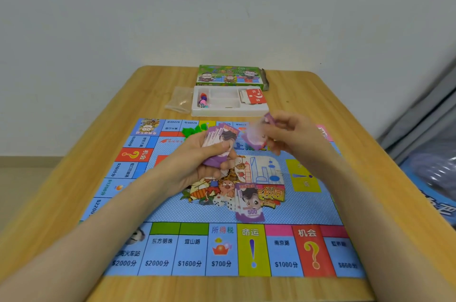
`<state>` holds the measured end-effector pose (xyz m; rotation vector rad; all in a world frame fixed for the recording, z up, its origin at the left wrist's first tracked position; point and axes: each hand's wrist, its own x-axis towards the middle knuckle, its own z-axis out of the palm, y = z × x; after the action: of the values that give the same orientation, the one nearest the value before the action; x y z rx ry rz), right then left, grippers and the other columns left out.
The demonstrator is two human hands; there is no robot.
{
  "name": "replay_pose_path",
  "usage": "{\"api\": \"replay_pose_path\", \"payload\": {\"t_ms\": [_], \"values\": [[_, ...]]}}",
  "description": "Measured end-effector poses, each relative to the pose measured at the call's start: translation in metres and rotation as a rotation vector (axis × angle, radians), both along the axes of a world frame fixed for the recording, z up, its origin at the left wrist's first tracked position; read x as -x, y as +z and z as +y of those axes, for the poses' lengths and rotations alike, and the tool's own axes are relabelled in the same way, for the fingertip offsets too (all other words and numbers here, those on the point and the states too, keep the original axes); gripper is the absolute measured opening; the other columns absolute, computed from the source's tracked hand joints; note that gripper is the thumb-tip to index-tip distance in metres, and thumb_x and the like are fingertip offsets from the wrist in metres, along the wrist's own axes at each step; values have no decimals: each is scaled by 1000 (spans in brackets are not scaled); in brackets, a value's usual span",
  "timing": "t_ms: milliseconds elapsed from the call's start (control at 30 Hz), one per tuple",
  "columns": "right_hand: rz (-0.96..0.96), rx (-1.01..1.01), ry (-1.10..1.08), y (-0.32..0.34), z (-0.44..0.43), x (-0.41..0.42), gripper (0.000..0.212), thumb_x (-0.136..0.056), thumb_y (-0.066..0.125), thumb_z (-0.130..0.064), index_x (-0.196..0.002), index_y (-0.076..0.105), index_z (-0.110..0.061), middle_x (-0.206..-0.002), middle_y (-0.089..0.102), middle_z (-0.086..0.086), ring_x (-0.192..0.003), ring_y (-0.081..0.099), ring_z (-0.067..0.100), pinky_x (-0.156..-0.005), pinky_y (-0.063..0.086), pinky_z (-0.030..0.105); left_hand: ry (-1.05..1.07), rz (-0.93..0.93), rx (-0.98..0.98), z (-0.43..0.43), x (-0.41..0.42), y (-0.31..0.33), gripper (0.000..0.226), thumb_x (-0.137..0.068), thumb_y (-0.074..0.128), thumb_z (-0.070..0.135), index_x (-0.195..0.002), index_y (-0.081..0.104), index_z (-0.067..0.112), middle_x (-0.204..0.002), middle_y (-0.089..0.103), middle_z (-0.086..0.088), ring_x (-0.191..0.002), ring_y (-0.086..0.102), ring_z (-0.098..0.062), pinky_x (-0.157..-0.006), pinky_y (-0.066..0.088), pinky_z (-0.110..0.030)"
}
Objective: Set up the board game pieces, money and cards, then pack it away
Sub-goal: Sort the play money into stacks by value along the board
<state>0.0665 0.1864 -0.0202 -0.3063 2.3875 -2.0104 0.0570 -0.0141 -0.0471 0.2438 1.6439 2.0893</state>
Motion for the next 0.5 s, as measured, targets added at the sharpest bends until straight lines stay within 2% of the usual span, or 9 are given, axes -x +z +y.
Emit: {"api": "replay_pose_path", "payload": {"t_ms": [67,167,267,367,500], "values": [[-153,-66,196,5,9,-3,11,-84,62,1,-84,64,-10,-65,62,5,-49,51,9,-46,43,18,14,-30,-23,-1,2,-1,20,-86,59,12,-102,51,5,-72,64,-8,-52,58,-13,-42,50,-18],[-253,-340,393,4,7,-5,13,-78,71,-3,-81,61,-11,-72,65,13,-51,53,13,-45,42,18,13,-40,-29,-1,4,-1,19,-89,57,10,-106,51,5,-70,64,-5,-51,57,-12,-47,53,-21],[-297,-486,427,1,-1,-7,18,-77,75,-9,-80,58,-12,-62,63,8,-48,54,12,-42,40,17,9,-38,-24,-1,2,0,19,-89,57,10,-107,51,5,-69,64,-4,-52,58,-12,-46,53,-21],[-316,-506,451,0,-4,-9,20,-77,75,-9,-82,56,-11,-56,64,2,-44,54,11,-41,40,18,6,-34,-21,0,2,0,19,-89,57,11,-106,52,6,-68,64,-4,-55,59,-13,-42,49,-18],[-352,-545,456,-2,-9,-11,24,-78,74,-8,-84,51,-9,-55,64,3,-39,55,11,-37,39,19,-19,-27,-25,-1,2,0,31,-79,60,17,-108,53,7,-67,63,-3,-54,58,-12,-46,51,-19]]}}
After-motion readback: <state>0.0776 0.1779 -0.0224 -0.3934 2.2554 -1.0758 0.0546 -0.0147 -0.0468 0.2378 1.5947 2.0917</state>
